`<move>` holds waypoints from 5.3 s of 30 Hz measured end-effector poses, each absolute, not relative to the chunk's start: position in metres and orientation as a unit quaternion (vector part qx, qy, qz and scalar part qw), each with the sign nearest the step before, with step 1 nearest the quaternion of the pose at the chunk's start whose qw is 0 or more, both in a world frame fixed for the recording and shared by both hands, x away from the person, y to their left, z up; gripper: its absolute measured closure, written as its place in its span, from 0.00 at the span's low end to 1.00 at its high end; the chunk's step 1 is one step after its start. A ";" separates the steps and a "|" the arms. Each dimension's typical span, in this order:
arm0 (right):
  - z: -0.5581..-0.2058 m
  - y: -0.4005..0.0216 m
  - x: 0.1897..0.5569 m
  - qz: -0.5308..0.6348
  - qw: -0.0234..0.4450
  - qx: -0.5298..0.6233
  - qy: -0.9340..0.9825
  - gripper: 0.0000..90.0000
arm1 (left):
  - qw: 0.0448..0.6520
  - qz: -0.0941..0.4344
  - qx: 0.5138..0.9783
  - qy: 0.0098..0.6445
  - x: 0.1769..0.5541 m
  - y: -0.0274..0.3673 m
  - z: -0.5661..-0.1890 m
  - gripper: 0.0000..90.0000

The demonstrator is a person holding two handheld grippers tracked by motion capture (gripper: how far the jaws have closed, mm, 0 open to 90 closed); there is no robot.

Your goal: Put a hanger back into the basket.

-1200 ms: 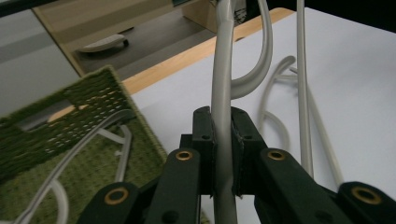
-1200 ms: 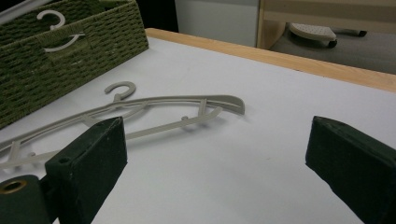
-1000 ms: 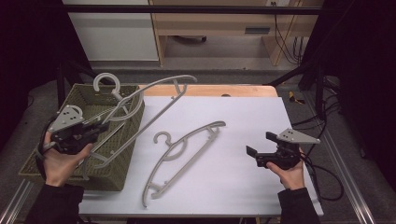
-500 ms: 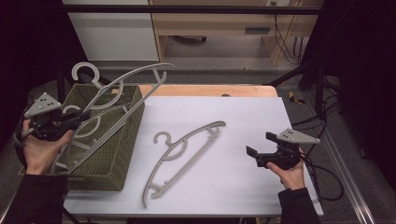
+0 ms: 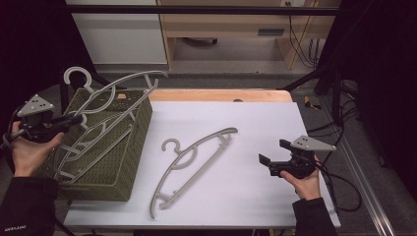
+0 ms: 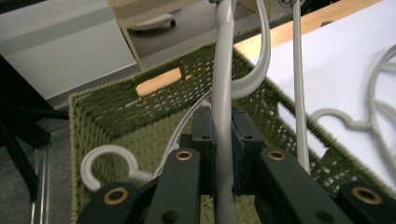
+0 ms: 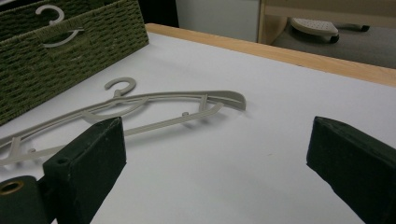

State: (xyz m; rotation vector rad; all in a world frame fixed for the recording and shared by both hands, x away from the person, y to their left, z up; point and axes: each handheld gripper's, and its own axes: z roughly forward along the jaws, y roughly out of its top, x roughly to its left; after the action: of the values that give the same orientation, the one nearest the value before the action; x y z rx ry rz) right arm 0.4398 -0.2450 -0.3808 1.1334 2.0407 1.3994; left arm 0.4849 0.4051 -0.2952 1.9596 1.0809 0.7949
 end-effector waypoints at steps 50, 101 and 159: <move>-0.383 -0.244 0.441 0.494 0.205 0.410 0.738 0.05 | 0.254 0.260 0.788 0.498 0.496 0.445 -0.366 0.90; -0.383 -0.246 0.440 0.503 0.209 0.404 0.735 0.04 | 0.484 0.254 0.731 0.408 0.446 0.323 -0.344 0.14; -0.389 -0.240 0.440 0.492 0.194 0.400 0.749 0.04 | 0.324 0.158 0.849 0.386 0.450 0.184 -0.443 0.31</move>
State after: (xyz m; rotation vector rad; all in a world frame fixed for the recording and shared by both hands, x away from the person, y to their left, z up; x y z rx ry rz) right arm 0.4401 -0.2401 -0.3889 1.1218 2.1006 1.3788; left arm 0.4503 0.1839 -0.4426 2.2275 1.0131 0.4154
